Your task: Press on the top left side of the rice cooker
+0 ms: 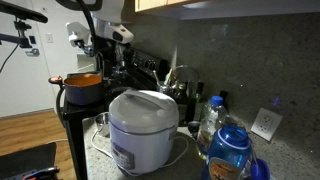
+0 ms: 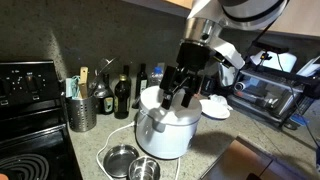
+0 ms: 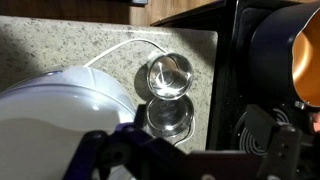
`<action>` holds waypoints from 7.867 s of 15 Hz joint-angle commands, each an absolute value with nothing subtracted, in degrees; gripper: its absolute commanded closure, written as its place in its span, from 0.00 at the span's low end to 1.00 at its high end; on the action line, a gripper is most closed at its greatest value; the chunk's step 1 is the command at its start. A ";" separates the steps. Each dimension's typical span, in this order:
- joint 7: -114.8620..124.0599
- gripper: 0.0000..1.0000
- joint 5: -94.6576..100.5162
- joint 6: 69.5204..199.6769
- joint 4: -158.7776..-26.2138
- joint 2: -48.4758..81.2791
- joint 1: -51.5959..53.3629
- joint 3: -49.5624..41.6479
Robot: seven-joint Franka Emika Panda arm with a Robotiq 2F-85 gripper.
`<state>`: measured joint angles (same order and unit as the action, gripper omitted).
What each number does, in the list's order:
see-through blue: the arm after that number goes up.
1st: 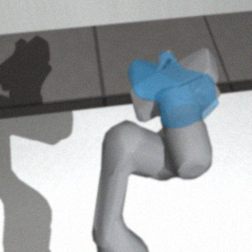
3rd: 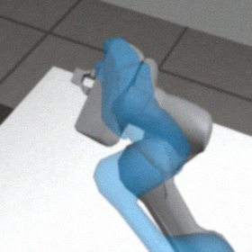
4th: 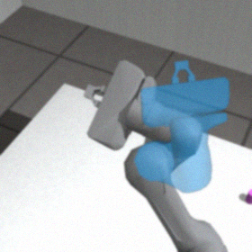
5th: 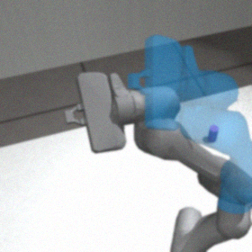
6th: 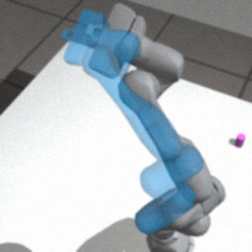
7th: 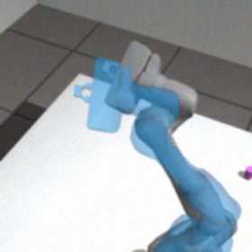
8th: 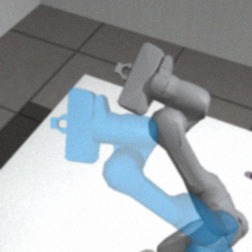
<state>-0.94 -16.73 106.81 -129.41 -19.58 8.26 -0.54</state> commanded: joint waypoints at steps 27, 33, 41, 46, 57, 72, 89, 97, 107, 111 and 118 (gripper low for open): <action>-0.41 0.42 -1.88 105.03 -115.46 -8.38 5.61 2.55; -0.31 0.87 -0.63 104.91 -114.64 -7.20 5.53 2.72; 0.38 1.00 1.15 104.03 -113.44 -5.16 5.72 3.55; 0.81 1.00 3.03 104.18 -112.66 -4.24 5.63 3.56; 0.41 1.00 3.49 104.55 -112.65 -2.89 5.09 3.25; 0.02 1.00 2.50 105.10 -113.96 -2.46 4.79 2.95; -1.22 1.00 0.24 107.13 -116.41 -2.23 4.34 2.57; -1.95 1.00 -1.36 106.90 -116.47 -1.66 4.22 2.69; -2.53 1.00 -2.33 107.00 -117.65 -0.78 4.23 2.82; -3.10 1.00 -2.53 107.08 -117.73 -0.74 4.15 2.86; -2.94 1.00 -2.21 106.82 -116.82 -0.48 4.23 2.98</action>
